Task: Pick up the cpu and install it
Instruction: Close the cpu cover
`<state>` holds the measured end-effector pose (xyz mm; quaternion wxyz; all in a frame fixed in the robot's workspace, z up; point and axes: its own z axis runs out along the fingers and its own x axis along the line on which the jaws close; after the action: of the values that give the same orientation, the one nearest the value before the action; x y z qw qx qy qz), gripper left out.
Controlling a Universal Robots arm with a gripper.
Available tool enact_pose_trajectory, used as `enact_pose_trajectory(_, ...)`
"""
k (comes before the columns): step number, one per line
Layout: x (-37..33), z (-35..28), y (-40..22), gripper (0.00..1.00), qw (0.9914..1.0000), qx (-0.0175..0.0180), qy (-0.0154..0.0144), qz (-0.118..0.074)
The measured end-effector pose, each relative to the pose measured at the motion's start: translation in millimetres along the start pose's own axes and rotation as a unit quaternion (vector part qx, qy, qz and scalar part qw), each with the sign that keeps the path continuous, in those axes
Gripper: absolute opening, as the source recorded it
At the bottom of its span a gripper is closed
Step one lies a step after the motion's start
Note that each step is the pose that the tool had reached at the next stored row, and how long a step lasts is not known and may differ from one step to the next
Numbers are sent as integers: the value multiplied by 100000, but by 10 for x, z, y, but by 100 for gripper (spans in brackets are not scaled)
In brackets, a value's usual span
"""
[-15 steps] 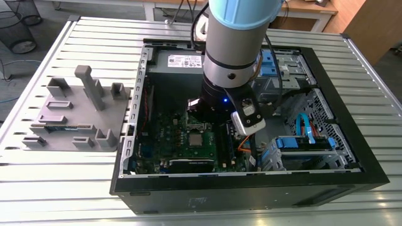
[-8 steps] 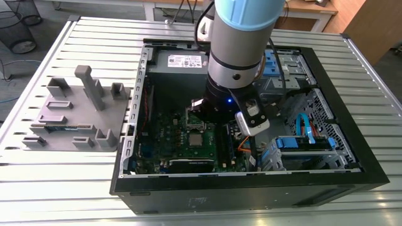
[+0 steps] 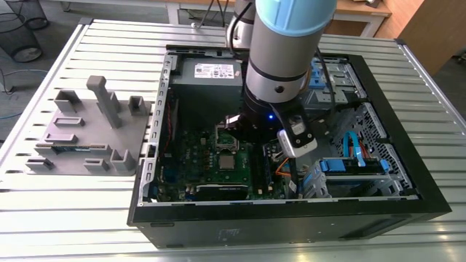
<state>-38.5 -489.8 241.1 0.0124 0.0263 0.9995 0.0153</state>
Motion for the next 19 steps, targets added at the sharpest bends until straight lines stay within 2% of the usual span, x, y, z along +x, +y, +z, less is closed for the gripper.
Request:
enact_pose_trajectory(14,-24,4,6,11,100000,-6,-3,-24)
enact_pose_trajectory(19,-27,10,30,11,100000,-24,-31,-115)
